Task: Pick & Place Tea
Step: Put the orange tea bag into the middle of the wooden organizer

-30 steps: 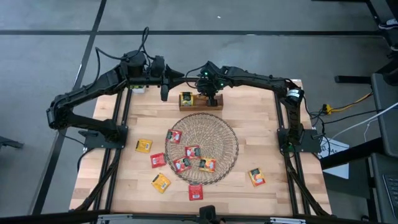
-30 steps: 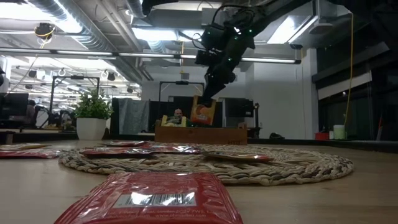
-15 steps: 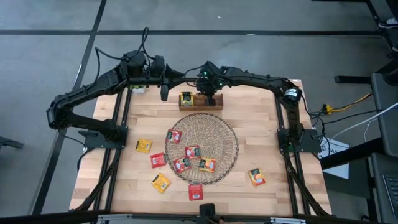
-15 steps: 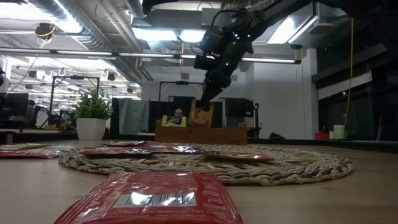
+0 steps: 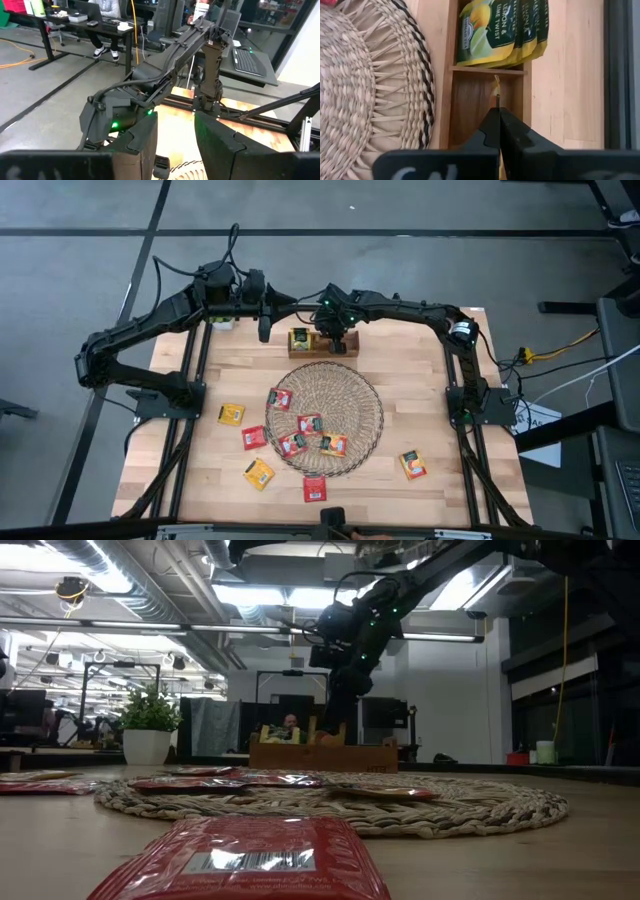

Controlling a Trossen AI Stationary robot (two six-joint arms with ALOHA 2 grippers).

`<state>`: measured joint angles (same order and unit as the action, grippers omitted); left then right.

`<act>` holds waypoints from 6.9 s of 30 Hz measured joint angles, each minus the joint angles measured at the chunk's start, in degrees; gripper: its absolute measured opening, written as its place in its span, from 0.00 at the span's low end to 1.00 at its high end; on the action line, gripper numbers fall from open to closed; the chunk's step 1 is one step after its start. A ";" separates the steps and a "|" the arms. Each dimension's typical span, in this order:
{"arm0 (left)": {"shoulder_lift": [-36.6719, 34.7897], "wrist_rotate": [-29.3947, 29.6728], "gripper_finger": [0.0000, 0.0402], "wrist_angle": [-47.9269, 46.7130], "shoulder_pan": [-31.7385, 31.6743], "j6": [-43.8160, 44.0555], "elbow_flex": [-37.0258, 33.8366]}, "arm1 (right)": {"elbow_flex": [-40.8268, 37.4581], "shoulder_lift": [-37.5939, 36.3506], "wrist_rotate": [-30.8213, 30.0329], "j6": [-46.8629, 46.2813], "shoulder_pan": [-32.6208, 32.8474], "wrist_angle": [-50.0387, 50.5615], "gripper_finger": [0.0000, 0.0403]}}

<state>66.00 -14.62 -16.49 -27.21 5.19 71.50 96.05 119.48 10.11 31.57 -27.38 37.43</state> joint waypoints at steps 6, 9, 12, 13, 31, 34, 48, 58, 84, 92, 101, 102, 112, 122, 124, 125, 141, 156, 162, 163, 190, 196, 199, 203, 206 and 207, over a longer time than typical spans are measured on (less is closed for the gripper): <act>0.00 0.01 0.31 0.00 -0.01 0.00 0.00 | 0.00 0.00 -0.01 0.00 0.00 -0.40 0.09; 0.00 0.01 0.31 0.00 -0.01 0.00 0.00 | 0.00 0.00 -1.93 -1.22 0.01 -0.70 0.15; 0.00 0.01 0.31 0.00 -0.01 0.02 0.00 | 0.00 0.00 -3.48 -2.18 0.00 -1.42 0.19; 0.00 0.01 0.31 0.00 -0.01 0.02 0.00 | 0.00 0.00 -3.73 -2.56 0.00 -1.62 0.20; 0.00 0.01 0.31 -0.03 -0.01 0.19 0.00 | 2.99 -7.25 -5.73 -7.29 0.20 3.33 0.21; 0.00 0.01 0.31 -0.35 0.16 0.20 0.00 | 5.55 -8.51 2.79 -11.37 0.58 9.21 0.21; -2.06 -0.26 0.31 -7.75 2.01 -0.44 -0.02 | 6.73 -11.67 10.70 -19.30 13.14 25.61 0.21; -2.45 0.19 0.31 -11.19 4.81 -0.50 -0.04 | 6.69 -11.67 7.39 -30.27 21.00 28.87 0.21; -2.86 0.04 0.31 -10.29 10.80 -3.93 -0.04 | -15.32 -35.80 -12.59 -79.68 48.92 20.27 0.21; -2.86 -0.03 0.31 -10.29 12.22 -4.08 -0.04 | -22.64 -35.80 -12.39 -102.99 59.73 20.94 0.21; -2.86 -0.42 0.31 -10.29 12.23 -4.52 -0.04 | -28.37 -35.11 -4.13 -119.96 64.99 22.10 0.33; -2.86 -0.44 0.31 -10.29 12.23 -4.52 -0.04 | -29.09 -34.68 -3.18 -120.53 65.04 22.61 0.36; -2.86 -0.43 0.31 -10.28 12.23 -4.50 -0.04 | -35.20 -30.26 -1.28 -121.32 65.02 21.05 0.53; -2.86 -0.26 0.31 -10.22 12.07 -4.50 -0.04 | -41.49 -24.79 -1.07 -118.28 64.06 16.84 0.59; -2.86 -0.25 0.31 -10.10 12.07 -4.50 -0.04 | -42.84 -24.63 -1.09 -118.16 63.56 13.93 0.59; -2.86 -0.25 0.31 -10.11 12.07 -4.47 -0.04 | -43.50 -24.61 -1.11 -118.01 63.30 12.66 0.59; -2.86 2.46 0.31 -10.05 12.05 -4.31 -0.02 | -49.45 -24.90 -0.92 -115.97 61.96 7.95 0.59; -2.86 3.09 0.31 -8.47 12.05 -4.30 -0.02 | -51.80 -25.18 0.72 -115.93 61.99 2.82 0.39; -2.86 3.09 0.31 -7.54 12.05 -4.44 -0.02 | -51.80 -25.18 0.74 -115.52 62.01 2.98 0.07; -2.86 3.09 0.31 -7.54 12.05 -4.44 -0.02 | -51.80 -25.18 0.71 -115.51 62.01 3.09 0.04; -2.36 3.01 0.31 -6.24 12.23 3.29 0.02 | -11.88 -28.02 -42.64 -91.89 47.31 34.21 0.00; -0.62 3.16 0.31 -8.46 12.24 4.76 0.07 | -1.43 -28.09 -53.15 -79.08 42.44 31.97 0.00; 1.06 3.16 0.31 -7.73 12.25 4.79 0.07 | 1.70 -28.15 -55.57 -71.16 40.35 27.72 0.00; 3.85 3.45 0.32 -7.27 12.27 4.77 0.07 | 3.54 -27.99 -55.91 -61.08 38.01 20.65 0.00; 5.48 5.68 0.35 -7.28 12.27 4.74 0.07 | 3.65 -27.35 -55.93 -55.44 36.70 16.45 0.00; 5.82 6.61 0.36 -7.21 12.27 4.72 0.07 | 3.65 -27.05 -55.87 -54.49 36.32 15.39 0.00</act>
<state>71.82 -8.01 -23.70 -14.94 9.91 71.57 99.70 92.43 -45.76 -22.92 8.95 52.82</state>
